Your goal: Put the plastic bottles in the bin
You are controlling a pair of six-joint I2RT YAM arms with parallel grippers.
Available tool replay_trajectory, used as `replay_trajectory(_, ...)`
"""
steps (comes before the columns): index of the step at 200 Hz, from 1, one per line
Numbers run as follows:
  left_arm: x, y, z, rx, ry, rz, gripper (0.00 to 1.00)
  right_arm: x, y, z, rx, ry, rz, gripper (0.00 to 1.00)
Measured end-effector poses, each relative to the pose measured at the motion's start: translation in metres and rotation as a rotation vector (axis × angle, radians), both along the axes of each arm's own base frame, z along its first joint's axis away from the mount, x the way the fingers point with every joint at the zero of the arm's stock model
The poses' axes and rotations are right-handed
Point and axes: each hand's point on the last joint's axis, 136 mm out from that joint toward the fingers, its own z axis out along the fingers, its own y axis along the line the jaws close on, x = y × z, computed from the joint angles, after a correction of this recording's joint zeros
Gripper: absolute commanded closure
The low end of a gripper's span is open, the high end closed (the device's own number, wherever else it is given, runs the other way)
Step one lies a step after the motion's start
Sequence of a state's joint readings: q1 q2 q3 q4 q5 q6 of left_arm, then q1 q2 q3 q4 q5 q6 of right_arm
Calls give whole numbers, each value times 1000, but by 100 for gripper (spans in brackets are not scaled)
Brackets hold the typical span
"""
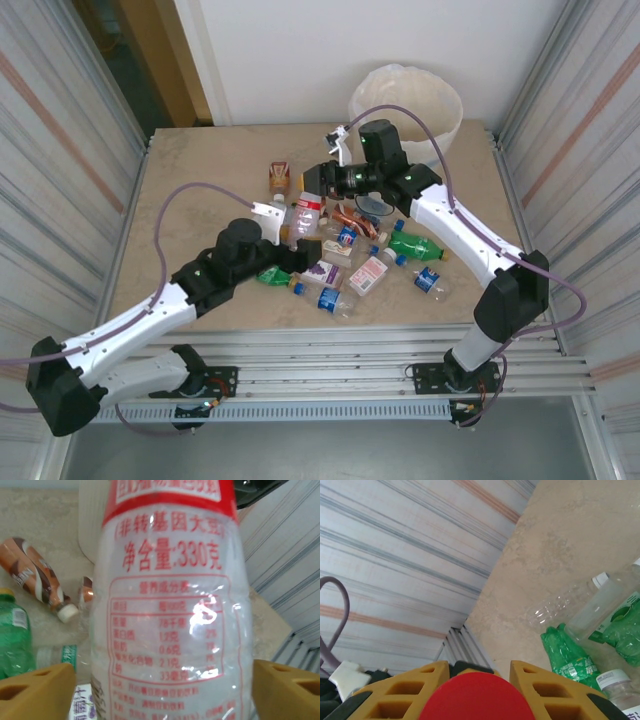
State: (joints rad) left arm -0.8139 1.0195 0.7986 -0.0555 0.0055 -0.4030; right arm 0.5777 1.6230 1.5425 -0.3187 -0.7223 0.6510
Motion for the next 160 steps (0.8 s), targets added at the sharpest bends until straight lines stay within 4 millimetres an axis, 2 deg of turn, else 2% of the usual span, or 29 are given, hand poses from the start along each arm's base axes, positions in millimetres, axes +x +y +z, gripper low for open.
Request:
replay_trajectory(39,-2,9,15,-32,-27,30,1,7,-10,-3,-36,12,-39,91)
replay_trajectory(66,-7,21,31,-70,-59,60,1,22,-27,16,-45,-34,-89,93)
replay_trajectory(88,-9,30,36,-87,-71,86,1,35,-44,40,-47,-93,-135,94)
replay_trajectory(114,-10,34,32,-86,-67,104,1,49,-68,74,-45,-175,-202,95)
replay_trajectory(160,-9,38,26,-71,-59,126,1,78,-134,153,-9,-355,-386,99)
